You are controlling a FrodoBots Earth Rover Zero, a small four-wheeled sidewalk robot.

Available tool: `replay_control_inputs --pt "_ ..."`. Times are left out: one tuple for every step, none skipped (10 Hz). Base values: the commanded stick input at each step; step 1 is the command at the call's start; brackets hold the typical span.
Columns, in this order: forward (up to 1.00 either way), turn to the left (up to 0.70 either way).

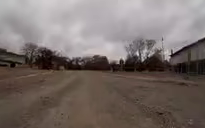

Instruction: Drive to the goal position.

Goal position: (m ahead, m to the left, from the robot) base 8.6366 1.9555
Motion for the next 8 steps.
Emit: replay_control_inputs --pt "0.70 -0.01" --pt "0.70 0.04" --pt "0.70 0.20" --pt "0.70 0.28" --pt "0.70 -0.01" --pt "0.70 -0.01" --pt "0.70 -0.01" --pt "0.70 -0.01"
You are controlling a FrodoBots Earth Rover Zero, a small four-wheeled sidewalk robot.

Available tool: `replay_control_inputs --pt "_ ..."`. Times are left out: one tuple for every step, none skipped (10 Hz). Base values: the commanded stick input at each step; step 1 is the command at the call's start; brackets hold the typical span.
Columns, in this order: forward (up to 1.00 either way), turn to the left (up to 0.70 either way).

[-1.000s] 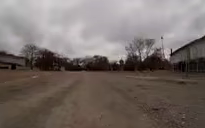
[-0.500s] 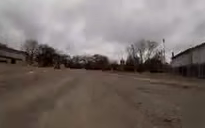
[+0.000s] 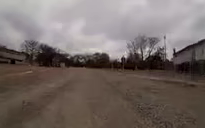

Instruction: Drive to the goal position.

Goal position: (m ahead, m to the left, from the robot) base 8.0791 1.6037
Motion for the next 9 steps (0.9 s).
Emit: replay_control_inputs --pt "0.70 -0.01" --pt "0.70 -0.01" --pt "0.70 -0.01" --pt "0.70 -0.01" --pt "0.70 -0.01" --pt "0.70 -0.01" --pt "0.70 -0.01" --pt "0.70 -0.01" --pt "0.70 -0.01"
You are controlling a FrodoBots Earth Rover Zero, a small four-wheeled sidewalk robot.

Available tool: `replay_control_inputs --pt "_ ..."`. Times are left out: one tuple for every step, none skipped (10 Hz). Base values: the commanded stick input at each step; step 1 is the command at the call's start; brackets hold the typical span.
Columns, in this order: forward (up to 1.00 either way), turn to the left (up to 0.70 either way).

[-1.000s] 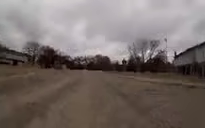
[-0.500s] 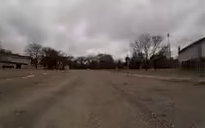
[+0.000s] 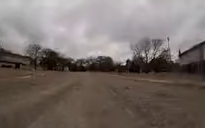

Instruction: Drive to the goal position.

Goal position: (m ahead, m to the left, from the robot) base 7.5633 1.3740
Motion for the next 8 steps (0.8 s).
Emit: replay_control_inputs --pt "0.70 -0.01" --pt "0.70 -0.01" --pt "0.70 -0.01" --pt "0.70 -0.22" --pt "0.70 -0.26" --pt "0.70 -0.09" --pt "0.70 -0.01" --pt "0.70 -0.01"
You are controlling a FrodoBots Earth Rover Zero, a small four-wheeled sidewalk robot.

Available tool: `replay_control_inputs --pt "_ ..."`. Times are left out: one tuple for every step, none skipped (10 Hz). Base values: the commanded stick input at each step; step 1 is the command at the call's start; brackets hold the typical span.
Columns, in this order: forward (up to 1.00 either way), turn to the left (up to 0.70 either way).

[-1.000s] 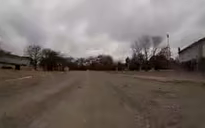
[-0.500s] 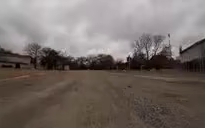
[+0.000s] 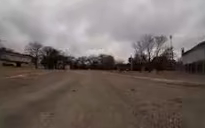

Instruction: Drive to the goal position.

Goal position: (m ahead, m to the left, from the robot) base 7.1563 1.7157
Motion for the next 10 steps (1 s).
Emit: replay_control_inputs --pt "0.70 -0.01" --pt "0.70 -0.01" --pt "0.70 -0.01" --pt "0.70 -0.01" --pt "0.70 -0.01" --pt "0.70 -0.01" --pt "0.70 -0.01" --pt "0.70 -0.01" --pt "0.70 -0.01" --pt "0.70 0.09"
